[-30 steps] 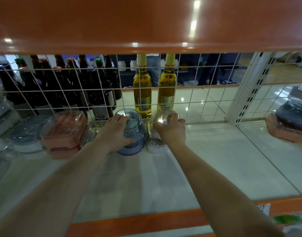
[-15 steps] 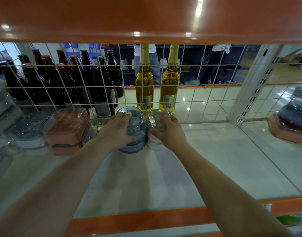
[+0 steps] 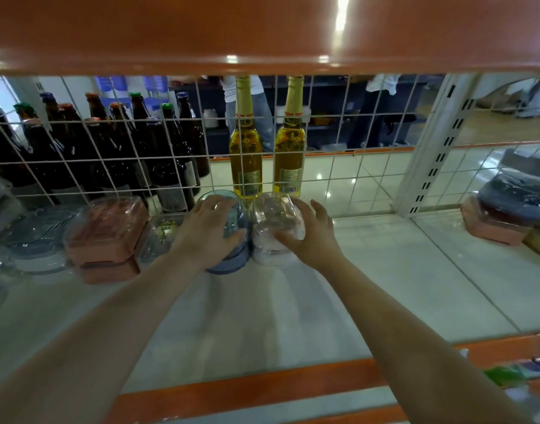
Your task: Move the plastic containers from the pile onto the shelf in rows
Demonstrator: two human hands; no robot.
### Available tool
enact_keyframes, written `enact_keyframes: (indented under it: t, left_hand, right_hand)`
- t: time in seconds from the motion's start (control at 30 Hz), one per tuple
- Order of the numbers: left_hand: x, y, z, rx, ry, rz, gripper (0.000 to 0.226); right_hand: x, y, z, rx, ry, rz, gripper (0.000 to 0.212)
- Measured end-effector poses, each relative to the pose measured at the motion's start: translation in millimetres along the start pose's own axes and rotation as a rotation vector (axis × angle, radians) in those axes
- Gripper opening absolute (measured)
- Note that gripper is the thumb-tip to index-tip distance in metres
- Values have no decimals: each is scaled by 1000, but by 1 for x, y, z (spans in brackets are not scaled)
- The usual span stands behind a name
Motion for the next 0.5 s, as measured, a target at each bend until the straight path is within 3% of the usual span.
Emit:
enact_keyframes:
  t: [0.13,0.5]
  left_hand:
    - [-3,-1,34,55,55,48,44]
    - [-38,49,219,238,248,-43,34]
  right_hand:
    - [18,-38,41,21,101,63,70]
    - [56,-210,157,77,253,305,37]
Point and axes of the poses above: each hand's wrist, its own x-axis away from the middle knuckle, its own y-axis out of the palm, z = x × y, the point moved 9 cm from there along -x, towards the middle knuckle, and after that the axes turned 6 degrees about -x, right-handed, at the moved point
